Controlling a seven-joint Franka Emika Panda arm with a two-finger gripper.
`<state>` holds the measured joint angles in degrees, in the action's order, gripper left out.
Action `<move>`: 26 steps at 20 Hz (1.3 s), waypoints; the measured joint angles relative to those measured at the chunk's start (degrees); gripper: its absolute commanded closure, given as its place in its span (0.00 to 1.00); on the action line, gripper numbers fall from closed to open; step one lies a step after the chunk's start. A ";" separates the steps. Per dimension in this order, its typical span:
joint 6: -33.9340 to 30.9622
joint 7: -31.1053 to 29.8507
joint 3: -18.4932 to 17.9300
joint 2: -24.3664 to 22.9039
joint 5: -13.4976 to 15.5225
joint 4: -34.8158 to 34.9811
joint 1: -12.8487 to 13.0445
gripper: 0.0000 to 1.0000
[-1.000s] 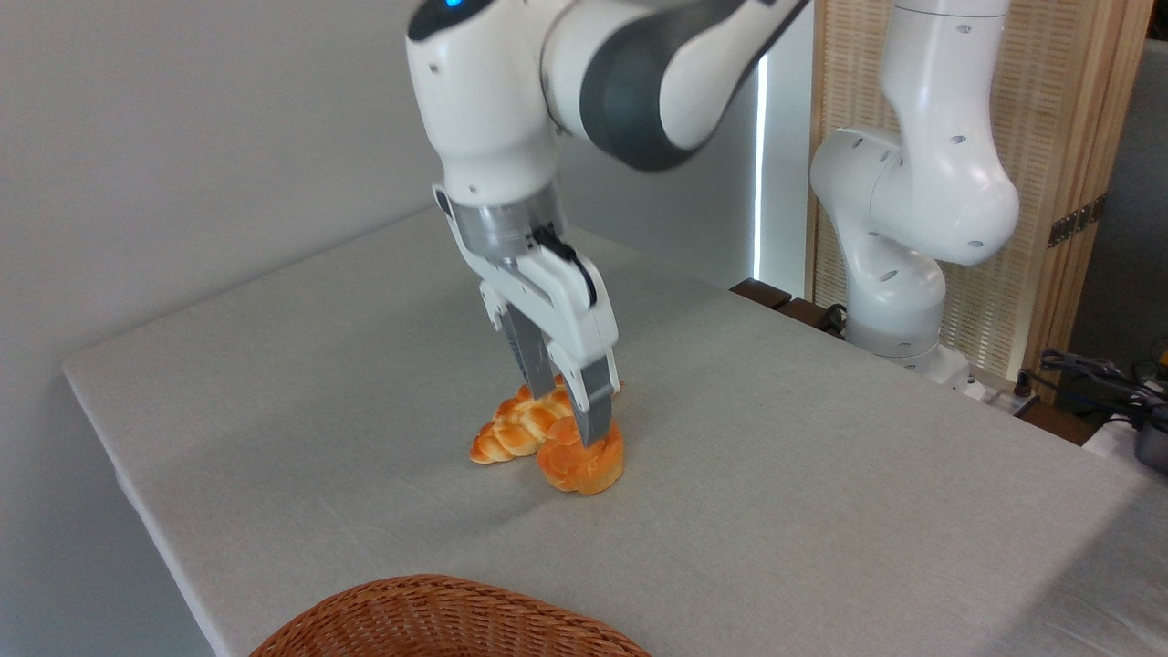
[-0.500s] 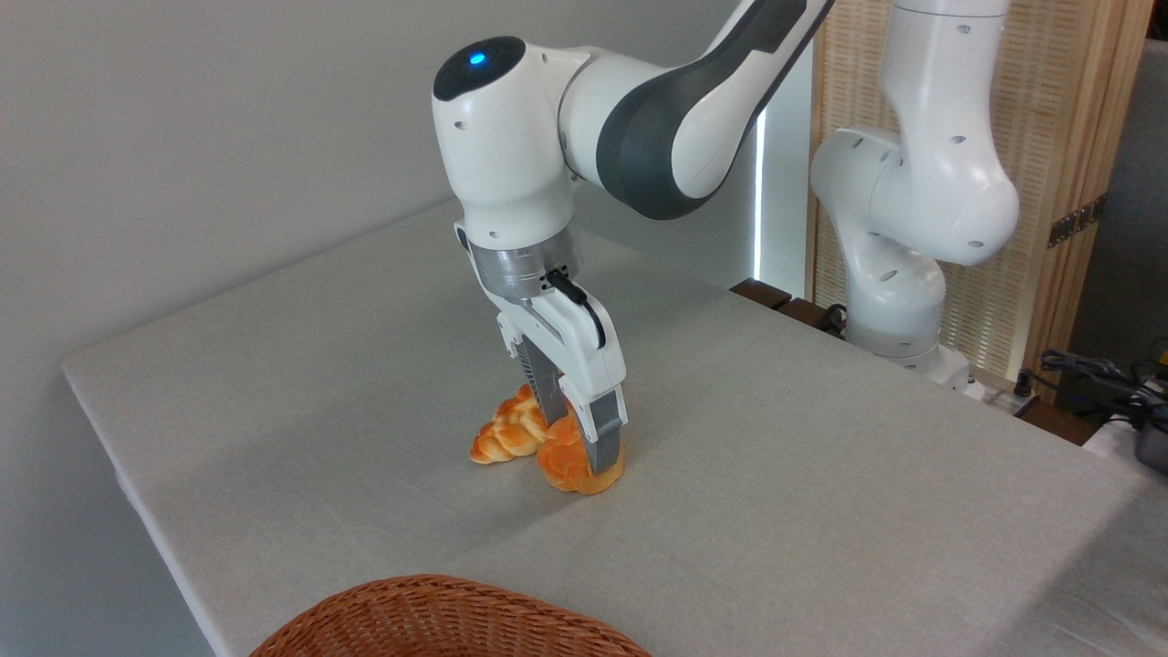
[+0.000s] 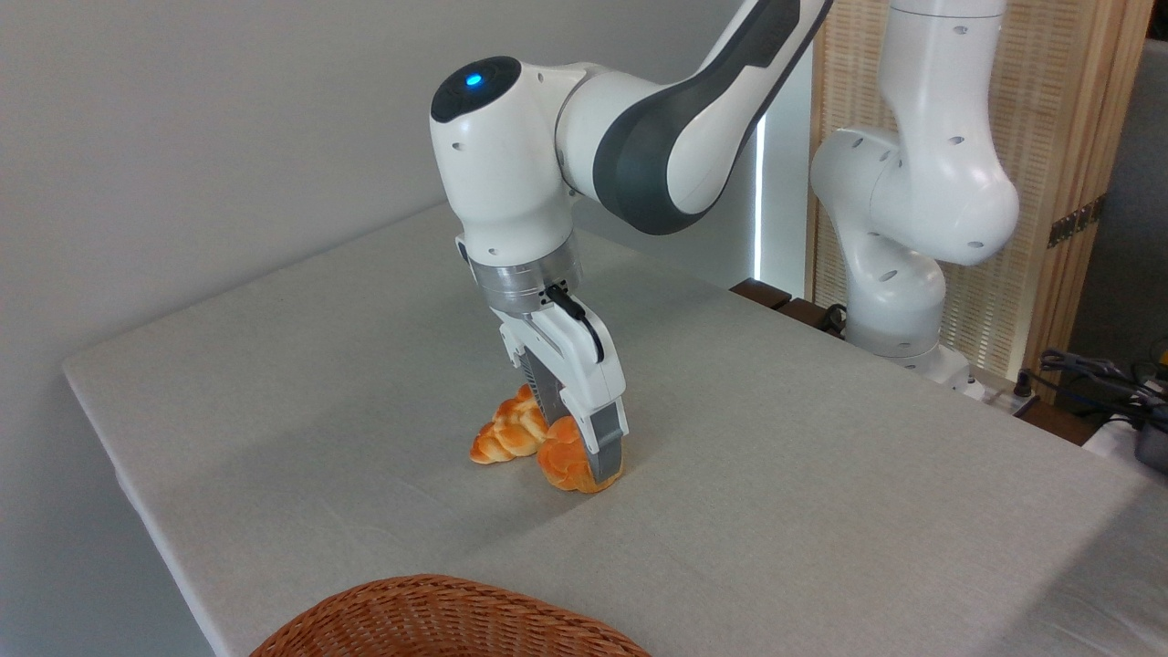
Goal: Put bread into the basket
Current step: 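Lower the open gripper onto the round golden bun, then close the gripper on the round bun and lift it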
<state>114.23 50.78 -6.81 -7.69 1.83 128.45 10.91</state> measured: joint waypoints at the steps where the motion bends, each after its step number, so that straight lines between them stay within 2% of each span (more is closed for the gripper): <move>1: 0.01 0.41 0.00 0.05 0.00 0.00 0.00 0.50; 21: 0.29 0.68 0.00 0.00 0.00 -0.29 -0.02 0.50; 26: 2.13 0.67 -1.45 -0.41 0.19 -4.93 -0.26 0.50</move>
<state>116.37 51.45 -8.27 -8.11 2.02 123.52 10.65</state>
